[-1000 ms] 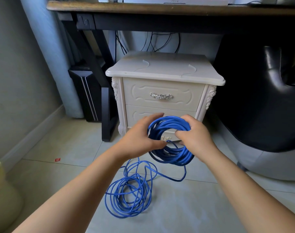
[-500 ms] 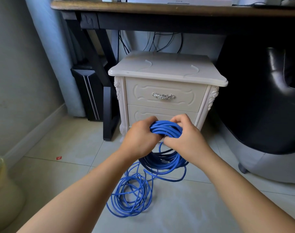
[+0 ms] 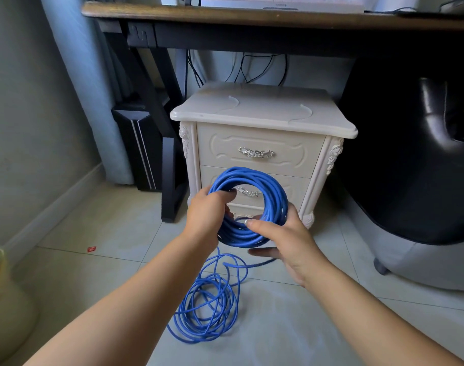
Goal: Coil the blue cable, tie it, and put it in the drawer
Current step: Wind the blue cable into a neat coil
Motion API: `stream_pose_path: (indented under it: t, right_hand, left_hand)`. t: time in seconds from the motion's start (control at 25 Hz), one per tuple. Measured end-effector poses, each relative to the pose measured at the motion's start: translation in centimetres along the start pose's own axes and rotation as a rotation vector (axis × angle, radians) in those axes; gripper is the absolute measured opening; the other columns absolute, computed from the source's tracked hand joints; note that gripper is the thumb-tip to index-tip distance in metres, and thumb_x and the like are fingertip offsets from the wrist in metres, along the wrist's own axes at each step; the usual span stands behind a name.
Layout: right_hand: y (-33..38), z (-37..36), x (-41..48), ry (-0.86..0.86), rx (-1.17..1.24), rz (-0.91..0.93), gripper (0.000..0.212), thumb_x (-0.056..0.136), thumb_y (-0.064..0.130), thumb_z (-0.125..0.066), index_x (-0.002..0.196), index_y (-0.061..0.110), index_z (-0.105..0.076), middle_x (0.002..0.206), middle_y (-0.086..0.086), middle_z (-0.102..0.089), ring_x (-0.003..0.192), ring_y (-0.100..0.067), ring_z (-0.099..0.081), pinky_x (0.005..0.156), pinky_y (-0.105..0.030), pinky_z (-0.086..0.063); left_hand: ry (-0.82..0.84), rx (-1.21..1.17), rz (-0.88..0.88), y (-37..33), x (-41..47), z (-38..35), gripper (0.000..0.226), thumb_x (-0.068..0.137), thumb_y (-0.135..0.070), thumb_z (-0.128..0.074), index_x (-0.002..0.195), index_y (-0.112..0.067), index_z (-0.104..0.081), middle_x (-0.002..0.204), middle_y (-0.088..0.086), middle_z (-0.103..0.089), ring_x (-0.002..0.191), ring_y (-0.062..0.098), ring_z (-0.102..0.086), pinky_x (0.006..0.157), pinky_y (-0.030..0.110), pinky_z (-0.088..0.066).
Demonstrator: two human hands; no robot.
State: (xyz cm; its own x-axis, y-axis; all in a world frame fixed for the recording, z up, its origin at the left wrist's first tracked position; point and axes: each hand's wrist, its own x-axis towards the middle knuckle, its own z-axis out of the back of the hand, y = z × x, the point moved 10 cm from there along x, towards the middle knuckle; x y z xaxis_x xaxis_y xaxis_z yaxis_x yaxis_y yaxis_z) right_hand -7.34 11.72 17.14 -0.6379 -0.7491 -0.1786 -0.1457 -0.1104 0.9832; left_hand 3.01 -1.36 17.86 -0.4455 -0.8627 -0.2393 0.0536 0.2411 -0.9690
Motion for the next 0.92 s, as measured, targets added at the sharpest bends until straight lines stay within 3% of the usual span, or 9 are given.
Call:
stream_pose_path:
  t: [0.16, 0.32, 0.4, 0.48, 0.6, 0.68, 0.76, 0.84, 0.92]
  right_hand:
    - [0.3, 1.1, 0.5, -0.115, 0.025, 0.042, 0.030, 0.073, 0.018, -0.074, 0.101, 0.017, -0.061, 0.080, 0.000, -0.071, 0.092, -0.026, -0.071, 0.095, -0.046, -0.052]
    - [2.6, 3.0, 0.6, -0.222, -0.031, 0.203, 0.016, 0.083, -0.001, -0.061, 0.089, 0.013, -0.057, 0.070, 0.007, -0.064, 0.072, -0.012, -0.072, 0.075, -0.032, -0.052]
    - [3.7, 3.5, 0.5, -0.259, -0.156, 0.273, 0.017, 0.081, -0.001, -0.059, 0.086, 0.015, -0.057, 0.068, 0.008, -0.062, 0.065, -0.010, -0.067, 0.067, -0.025, -0.049]
    - [4.7, 3.6, 0.5, -0.260, -0.359, 0.324, 0.017, 0.079, 0.003, -0.059, 0.087, 0.018, -0.058, 0.073, -0.001, -0.065, 0.068, -0.019, -0.063, 0.066, -0.028, -0.048]
    - [5.3, 1.5, 0.2, -0.113, -0.689, 0.373, 0.017, 0.073, 0.016, -0.060, 0.086, 0.024, -0.054, 0.072, 0.003, -0.064, 0.072, -0.024, -0.062, 0.070, -0.038, -0.054]
    - [5.0, -0.4, -0.2, -0.011, -0.947, 0.396, 0.017, 0.076, 0.020, -0.060, 0.084, 0.026, -0.046, 0.070, 0.007, -0.057, 0.074, -0.025, -0.056, 0.069, -0.038, -0.050]
    - [5.0, -1.1, -0.5, 0.019, -1.055, 0.403, 0.018, 0.078, 0.024, -0.058, 0.088, 0.030, -0.044, 0.073, 0.008, -0.056, 0.077, -0.025, -0.054, 0.068, -0.035, -0.047]
    - [5.3, -0.4, -0.6, 0.011, -0.996, 0.353, 0.024, 0.074, 0.033, -0.061, 0.093, 0.034, -0.046, 0.078, 0.008, -0.062, 0.077, -0.022, -0.059, 0.069, -0.034, -0.048]
    - [5.8, 0.5, -0.5, 0.027, -0.803, 0.291, 0.031, 0.072, 0.046, -0.066, 0.095, 0.035, -0.049, 0.079, 0.007, -0.068, 0.073, -0.017, -0.065, 0.067, -0.032, -0.051]
  left_hand:
    - [0.050, -0.141, 0.099, 1.7, -1.1, -1.4, 0.005, 0.090, -0.018, -0.064, 0.088, -0.016, -0.060, 0.054, -0.002, -0.050, 0.057, 0.018, -0.051, 0.069, 0.037, -0.041]
    - [0.218, -0.157, 0.105, 1.7, -1.6, -3.0, 0.011, 0.090, -0.022, -0.066, 0.093, -0.012, -0.062, 0.065, 0.001, -0.062, 0.064, 0.017, -0.063, 0.077, 0.037, -0.048]
    - [0.257, 0.038, -0.020, 0.1, -1.2, -2.6, 0.015, 0.085, -0.023, -0.073, 0.094, -0.015, -0.065, 0.077, -0.001, -0.070, 0.075, 0.016, -0.065, 0.081, 0.035, -0.049]
    - [0.252, 0.199, -0.219, -2.2, -1.1, -2.2, 0.036, 0.079, -0.015, -0.077, 0.112, -0.023, -0.063, 0.095, -0.006, -0.070, 0.084, 0.007, -0.066, 0.079, 0.025, -0.051]
    - [0.333, 0.616, -0.690, -5.5, -3.5, -3.9, 0.072, 0.073, -0.009, -0.070, 0.137, -0.034, -0.048, 0.127, -0.010, -0.056, 0.114, -0.002, -0.054, 0.094, 0.014, -0.044]
    - [0.418, 0.802, -0.784, -5.1, -4.5, -5.3, 0.075, 0.072, -0.007, -0.064, 0.140, -0.033, -0.046, 0.122, -0.010, -0.060, 0.110, 0.003, -0.054, 0.090, 0.014, -0.043]
    - [0.406, 0.869, -0.717, -4.4, -4.2, -5.3, 0.065, 0.076, -0.009, -0.060, 0.135, -0.034, -0.051, 0.099, -0.009, -0.069, 0.091, 0.011, -0.061, 0.081, 0.026, -0.049]
    - [0.353, 0.862, -0.650, -4.0, -3.6, -4.8, 0.044, 0.078, -0.011, -0.058, 0.117, -0.030, -0.063, 0.084, -0.006, -0.070, 0.080, 0.016, -0.063, 0.075, 0.035, -0.053]
    - [0.332, 0.680, -0.518, -3.6, -2.8, -4.3, 0.024, 0.080, -0.009, -0.060, 0.099, -0.021, -0.068, 0.075, -0.002, -0.068, 0.066, 0.017, -0.063, 0.068, 0.040, -0.058]
